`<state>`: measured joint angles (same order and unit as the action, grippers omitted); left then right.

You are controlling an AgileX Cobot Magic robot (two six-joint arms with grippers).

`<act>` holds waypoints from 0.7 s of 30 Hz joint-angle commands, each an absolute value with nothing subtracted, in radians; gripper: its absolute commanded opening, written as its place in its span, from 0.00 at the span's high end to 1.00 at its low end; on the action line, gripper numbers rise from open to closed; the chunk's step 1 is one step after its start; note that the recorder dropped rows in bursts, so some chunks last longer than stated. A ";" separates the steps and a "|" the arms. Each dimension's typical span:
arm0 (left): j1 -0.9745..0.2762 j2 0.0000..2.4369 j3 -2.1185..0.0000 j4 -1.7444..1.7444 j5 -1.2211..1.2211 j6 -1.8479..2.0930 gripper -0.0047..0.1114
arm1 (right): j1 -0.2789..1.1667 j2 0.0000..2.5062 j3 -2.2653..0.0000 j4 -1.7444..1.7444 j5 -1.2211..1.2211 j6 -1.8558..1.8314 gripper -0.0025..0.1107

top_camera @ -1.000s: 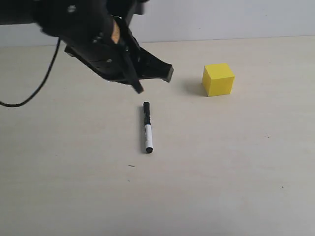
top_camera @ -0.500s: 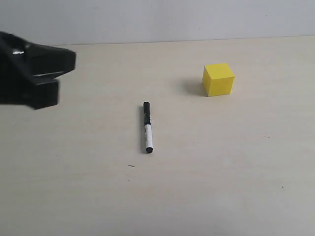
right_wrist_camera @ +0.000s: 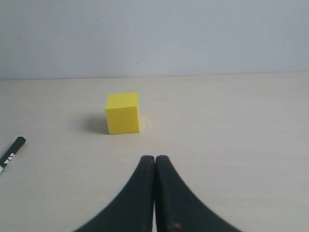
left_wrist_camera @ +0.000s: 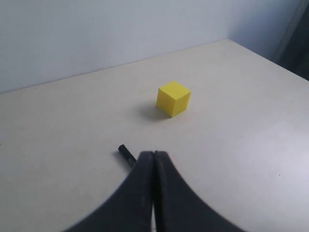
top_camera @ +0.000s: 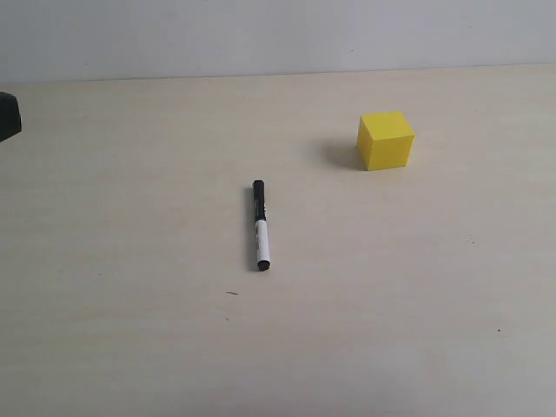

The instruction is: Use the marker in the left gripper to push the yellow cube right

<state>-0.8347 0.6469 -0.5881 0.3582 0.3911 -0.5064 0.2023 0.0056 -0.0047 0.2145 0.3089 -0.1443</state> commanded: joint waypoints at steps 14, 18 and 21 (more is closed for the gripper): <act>-0.836 0.641 -0.583 0.360 0.392 -0.504 0.96 | 0.198 0.000 0.000 0.210 0.305 -0.145 0.98; -0.816 0.613 -0.583 0.356 0.392 -0.504 0.96 | 0.198 0.000 0.000 0.210 0.305 -0.145 0.98; -0.730 0.553 -0.583 0.356 0.394 -0.494 0.96 | 0.198 0.000 0.000 0.210 0.305 -0.145 0.98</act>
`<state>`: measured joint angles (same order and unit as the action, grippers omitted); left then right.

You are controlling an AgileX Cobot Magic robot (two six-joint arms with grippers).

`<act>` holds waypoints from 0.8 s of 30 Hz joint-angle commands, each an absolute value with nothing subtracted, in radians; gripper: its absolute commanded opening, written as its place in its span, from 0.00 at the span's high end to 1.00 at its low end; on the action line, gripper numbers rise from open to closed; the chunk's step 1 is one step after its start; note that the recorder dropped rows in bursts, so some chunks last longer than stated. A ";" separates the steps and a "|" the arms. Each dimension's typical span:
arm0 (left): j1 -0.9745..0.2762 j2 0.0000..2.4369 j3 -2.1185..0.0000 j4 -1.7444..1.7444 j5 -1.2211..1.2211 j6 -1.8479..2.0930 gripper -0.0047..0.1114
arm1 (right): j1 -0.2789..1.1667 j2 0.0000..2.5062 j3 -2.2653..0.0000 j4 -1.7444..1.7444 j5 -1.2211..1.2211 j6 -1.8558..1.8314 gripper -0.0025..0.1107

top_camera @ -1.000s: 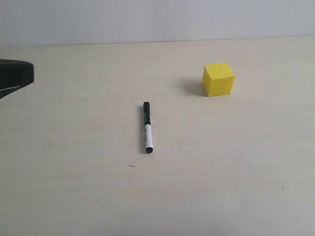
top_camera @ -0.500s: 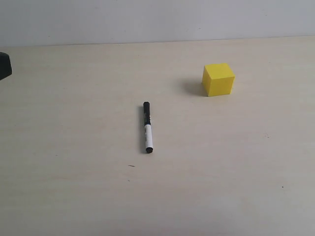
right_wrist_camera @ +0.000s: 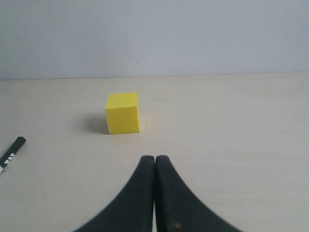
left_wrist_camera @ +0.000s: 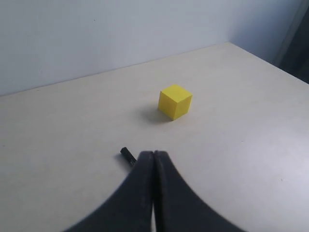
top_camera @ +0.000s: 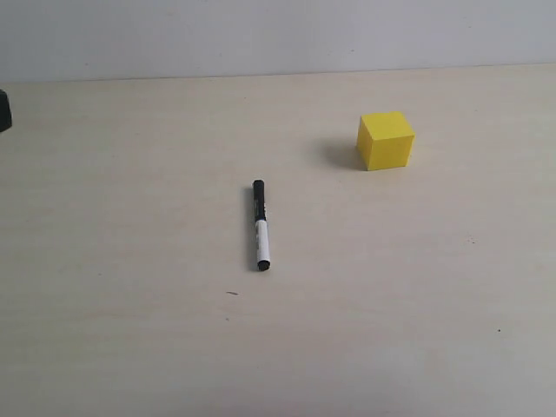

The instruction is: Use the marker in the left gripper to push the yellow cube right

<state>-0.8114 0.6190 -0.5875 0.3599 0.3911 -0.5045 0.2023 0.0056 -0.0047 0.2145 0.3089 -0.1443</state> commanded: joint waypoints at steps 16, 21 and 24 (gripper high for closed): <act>-0.168 0.179 -0.583 0.357 0.478 -0.486 0.96 | 0.198 0.000 0.000 0.210 0.305 -0.145 0.98; -0.126 0.114 -0.583 0.360 0.492 -0.486 0.96 | 0.198 0.000 0.000 0.210 0.305 -0.145 0.98; -0.117 0.104 -0.583 0.360 0.495 -0.485 0.96 | 0.198 0.000 0.000 0.210 0.305 -0.145 0.98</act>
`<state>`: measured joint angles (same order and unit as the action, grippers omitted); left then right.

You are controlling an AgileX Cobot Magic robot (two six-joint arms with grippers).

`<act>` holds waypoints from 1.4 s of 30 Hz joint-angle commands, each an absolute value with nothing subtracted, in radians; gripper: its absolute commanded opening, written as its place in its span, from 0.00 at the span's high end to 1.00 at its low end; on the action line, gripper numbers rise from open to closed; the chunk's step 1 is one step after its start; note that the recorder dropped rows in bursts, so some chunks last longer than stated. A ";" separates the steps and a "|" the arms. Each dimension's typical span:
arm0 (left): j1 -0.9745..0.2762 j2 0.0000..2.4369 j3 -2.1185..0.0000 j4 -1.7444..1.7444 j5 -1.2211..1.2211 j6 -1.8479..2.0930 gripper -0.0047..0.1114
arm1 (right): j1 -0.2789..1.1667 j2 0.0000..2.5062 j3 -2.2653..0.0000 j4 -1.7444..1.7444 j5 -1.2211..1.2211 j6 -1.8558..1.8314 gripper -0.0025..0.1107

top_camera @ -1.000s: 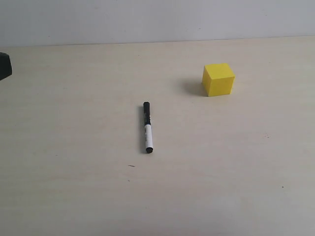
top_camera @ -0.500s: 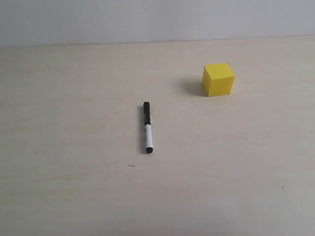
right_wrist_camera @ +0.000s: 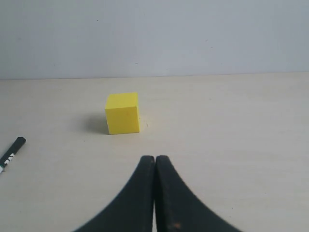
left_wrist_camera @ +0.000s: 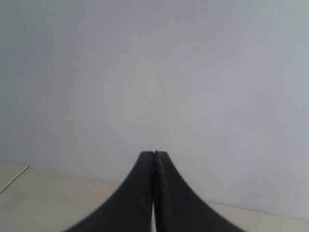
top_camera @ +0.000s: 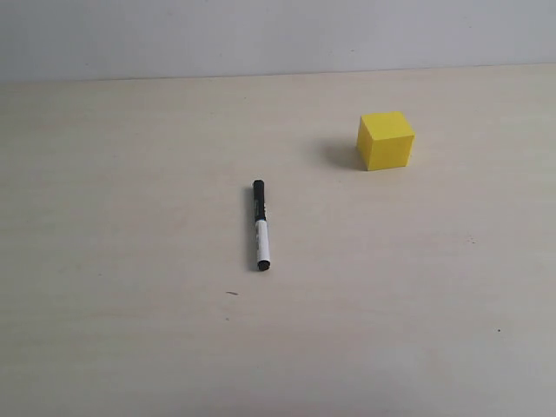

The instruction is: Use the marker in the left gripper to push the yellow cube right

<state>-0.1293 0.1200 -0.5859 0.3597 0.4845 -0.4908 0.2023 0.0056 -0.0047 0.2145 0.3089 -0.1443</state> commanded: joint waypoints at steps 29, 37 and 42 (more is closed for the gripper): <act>-0.099 0.094 -0.204 0.416 0.285 -0.470 0.96 | 0.198 0.000 0.000 0.210 0.305 -0.145 0.98; -0.099 0.094 -0.152 0.436 0.300 -0.470 0.96 | 0.198 0.000 0.000 0.210 0.305 -0.145 0.98; -0.099 0.094 -0.140 0.392 0.277 -0.399 0.96 | 0.198 0.000 0.000 0.210 0.305 -0.145 0.98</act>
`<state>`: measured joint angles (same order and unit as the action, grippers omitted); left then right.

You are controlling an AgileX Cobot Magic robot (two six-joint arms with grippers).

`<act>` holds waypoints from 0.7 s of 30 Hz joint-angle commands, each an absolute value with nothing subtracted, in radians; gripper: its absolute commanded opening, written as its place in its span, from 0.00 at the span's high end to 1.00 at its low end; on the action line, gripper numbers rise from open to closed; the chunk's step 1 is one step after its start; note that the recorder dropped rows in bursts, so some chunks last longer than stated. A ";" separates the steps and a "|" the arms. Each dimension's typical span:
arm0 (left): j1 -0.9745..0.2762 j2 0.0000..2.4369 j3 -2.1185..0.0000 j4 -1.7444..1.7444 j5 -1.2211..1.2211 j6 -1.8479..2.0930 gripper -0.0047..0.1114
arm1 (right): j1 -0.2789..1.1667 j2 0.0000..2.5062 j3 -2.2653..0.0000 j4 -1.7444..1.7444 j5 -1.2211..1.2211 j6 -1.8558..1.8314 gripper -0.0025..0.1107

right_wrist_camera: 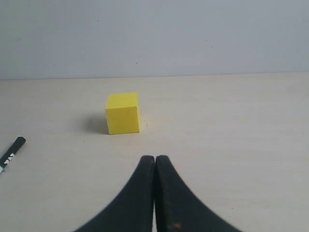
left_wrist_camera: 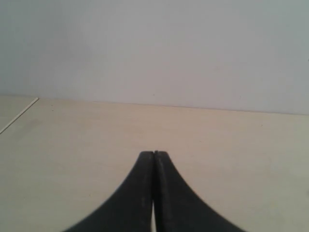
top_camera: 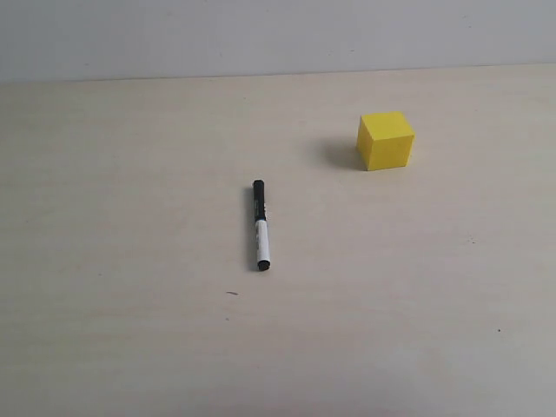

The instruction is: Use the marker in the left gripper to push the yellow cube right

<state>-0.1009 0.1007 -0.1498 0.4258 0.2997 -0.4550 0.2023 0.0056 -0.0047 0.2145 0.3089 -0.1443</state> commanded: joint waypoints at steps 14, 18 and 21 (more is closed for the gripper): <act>-0.099 0.094 0.000 0.064 0.141 -0.085 0.96 | 0.198 0.000 0.000 0.210 0.305 -0.145 0.98; -0.099 0.094 0.000 0.067 0.164 -0.085 0.96 | 0.198 0.000 0.000 0.210 0.305 -0.145 0.98; -0.099 0.094 0.000 0.067 0.181 -0.085 0.96 | 0.198 0.000 0.000 0.210 0.305 -0.145 0.98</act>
<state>-0.1009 0.1007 -0.0036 0.0720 0.1673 -0.0887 0.2023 0.0056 -0.0047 0.2145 0.3089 -0.1443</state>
